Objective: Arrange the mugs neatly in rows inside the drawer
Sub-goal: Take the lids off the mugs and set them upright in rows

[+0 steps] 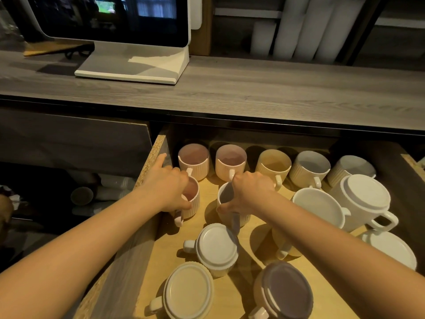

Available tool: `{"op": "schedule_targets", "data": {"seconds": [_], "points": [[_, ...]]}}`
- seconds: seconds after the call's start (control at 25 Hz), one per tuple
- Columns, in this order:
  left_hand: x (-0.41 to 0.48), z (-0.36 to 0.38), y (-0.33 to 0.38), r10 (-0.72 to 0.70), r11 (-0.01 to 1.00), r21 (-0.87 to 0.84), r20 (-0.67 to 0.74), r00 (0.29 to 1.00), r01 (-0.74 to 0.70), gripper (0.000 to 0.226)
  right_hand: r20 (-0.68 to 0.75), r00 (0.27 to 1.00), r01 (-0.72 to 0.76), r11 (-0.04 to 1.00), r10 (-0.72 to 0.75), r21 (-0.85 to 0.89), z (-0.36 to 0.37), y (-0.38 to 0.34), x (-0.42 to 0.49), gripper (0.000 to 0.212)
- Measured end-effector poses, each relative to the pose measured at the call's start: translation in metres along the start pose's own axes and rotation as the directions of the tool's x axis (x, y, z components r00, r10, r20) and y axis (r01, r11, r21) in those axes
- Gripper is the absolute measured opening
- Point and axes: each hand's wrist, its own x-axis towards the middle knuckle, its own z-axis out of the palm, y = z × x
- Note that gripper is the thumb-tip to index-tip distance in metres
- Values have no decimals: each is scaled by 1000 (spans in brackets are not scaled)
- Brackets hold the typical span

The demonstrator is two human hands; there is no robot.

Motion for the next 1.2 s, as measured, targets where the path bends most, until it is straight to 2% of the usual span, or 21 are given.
{"op": "schedule_targets", "data": {"seconds": [0.36,0.84,0.96,1.04,1.2], "points": [[-3,4,1,-11,1000,14,-42,999,12,62,-44,999,-24,999,26,40,5,-3,5,66],[-1,4,12,-108,994,3,-45,993,109,65,-42,997,-59,997,61,46,7,-5,2,68],[-2,1,16,-116,993,14,-12,993,116,69,-37,999,-24,1000,24,13,2,-3,-2,70],[-3,-3,16,-125,992,11,-2,992,125,69,-85,996,27,999,-29,-32,-10,4,-9,67],[-5,-24,24,-74,997,-28,-82,994,71,58,-153,978,128,986,-144,-108,-43,39,-35,51]]}}
